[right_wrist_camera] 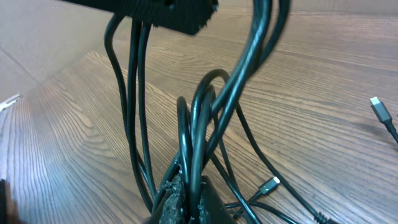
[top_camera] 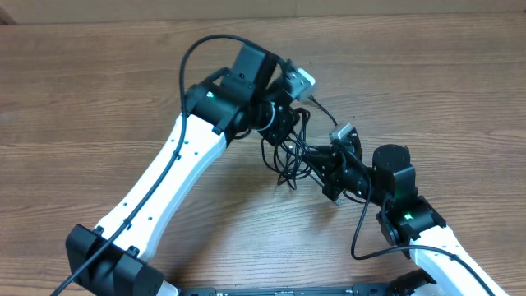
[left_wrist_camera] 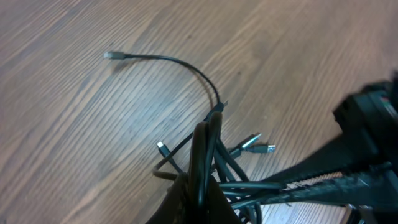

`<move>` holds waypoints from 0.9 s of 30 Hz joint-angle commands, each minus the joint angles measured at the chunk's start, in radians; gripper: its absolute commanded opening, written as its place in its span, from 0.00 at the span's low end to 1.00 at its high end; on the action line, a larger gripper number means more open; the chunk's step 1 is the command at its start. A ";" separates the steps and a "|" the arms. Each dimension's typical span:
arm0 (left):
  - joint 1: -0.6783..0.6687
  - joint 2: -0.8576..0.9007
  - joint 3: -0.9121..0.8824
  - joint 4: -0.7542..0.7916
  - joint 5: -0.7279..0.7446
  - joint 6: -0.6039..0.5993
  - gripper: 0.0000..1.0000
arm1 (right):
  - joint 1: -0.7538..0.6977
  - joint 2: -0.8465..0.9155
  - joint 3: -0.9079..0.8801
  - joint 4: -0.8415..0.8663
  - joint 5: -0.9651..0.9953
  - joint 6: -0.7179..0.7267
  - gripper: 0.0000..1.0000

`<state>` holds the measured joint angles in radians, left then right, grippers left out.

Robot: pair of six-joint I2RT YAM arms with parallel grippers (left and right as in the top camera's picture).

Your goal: Untangle cables

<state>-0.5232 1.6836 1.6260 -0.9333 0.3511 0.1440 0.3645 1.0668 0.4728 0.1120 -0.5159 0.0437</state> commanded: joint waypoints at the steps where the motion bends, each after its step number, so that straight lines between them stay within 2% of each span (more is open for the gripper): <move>1: 0.039 -0.004 0.021 0.018 -0.029 -0.148 0.04 | 0.000 -0.010 0.006 0.009 -0.002 0.099 0.04; 7: 0.073 -0.004 0.021 0.019 -0.030 -0.240 0.04 | 0.000 -0.010 0.006 0.164 -0.003 0.326 0.04; 14: 0.087 -0.004 0.021 0.007 -0.030 -0.274 0.04 | 0.000 -0.010 0.006 0.432 -0.055 0.454 0.04; 21: 0.087 -0.004 0.020 0.002 -0.054 -0.280 0.05 | 0.000 -0.010 0.006 0.626 -0.055 0.510 0.04; 27: 0.094 -0.004 0.020 -0.005 -0.087 -0.280 0.04 | -0.019 -0.010 0.006 0.668 -0.055 0.510 0.04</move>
<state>-0.4366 1.6836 1.6260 -0.9321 0.3065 -0.1253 0.3595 1.0668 0.4702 0.7624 -0.5667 0.5339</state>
